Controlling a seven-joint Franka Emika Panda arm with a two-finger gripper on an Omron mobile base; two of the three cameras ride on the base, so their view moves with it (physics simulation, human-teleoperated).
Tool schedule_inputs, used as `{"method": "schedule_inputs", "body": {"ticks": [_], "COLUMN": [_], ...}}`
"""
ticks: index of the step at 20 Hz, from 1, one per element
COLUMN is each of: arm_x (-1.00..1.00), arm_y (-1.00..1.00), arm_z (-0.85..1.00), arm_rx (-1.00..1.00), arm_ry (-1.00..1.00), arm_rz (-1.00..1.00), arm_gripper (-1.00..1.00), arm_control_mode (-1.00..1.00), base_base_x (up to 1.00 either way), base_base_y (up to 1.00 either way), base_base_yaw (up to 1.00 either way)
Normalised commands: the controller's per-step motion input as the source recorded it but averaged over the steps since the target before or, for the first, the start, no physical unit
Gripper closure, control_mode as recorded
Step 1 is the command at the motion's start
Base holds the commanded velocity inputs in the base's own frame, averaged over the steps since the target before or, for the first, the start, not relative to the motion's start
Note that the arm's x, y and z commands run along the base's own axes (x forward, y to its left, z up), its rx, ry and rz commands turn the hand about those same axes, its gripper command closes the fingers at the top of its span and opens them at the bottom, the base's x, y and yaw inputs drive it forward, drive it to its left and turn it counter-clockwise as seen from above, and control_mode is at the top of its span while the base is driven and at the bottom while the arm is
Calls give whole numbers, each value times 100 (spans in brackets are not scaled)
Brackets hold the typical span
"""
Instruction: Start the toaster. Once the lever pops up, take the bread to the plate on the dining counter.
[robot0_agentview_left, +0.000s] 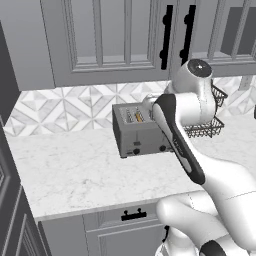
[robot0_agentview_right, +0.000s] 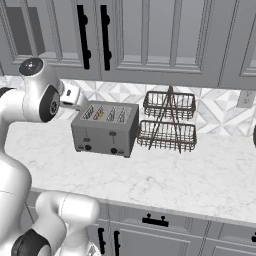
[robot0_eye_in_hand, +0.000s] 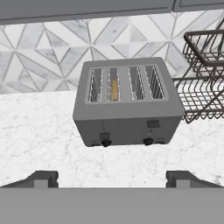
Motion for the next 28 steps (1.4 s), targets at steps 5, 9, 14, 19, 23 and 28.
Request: {"method": "schedule_inputs", "body": {"ticks": [5,9,14,19,23,28], "arm_x": [0,0,0,0,0,0], "arm_y": [0,0,0,0,0,0], "arm_z": [3,0,0,0,0,0], "arm_rx": [0,0,0,0,0,0], "arm_ry": [-10,0,0,0,0,0], "arm_rz": [4,0,0,0,0,0], "arm_gripper": [-100,-100,-100,-100,-100,-100], "arm_control_mode": [-100,-100,-100,-100,-100,-100], "base_base_x": [0,0,0,0,0,0], "base_base_y": [0,0,0,0,0,0], "base_base_yaw": [0,0,0,0,0,0]}}
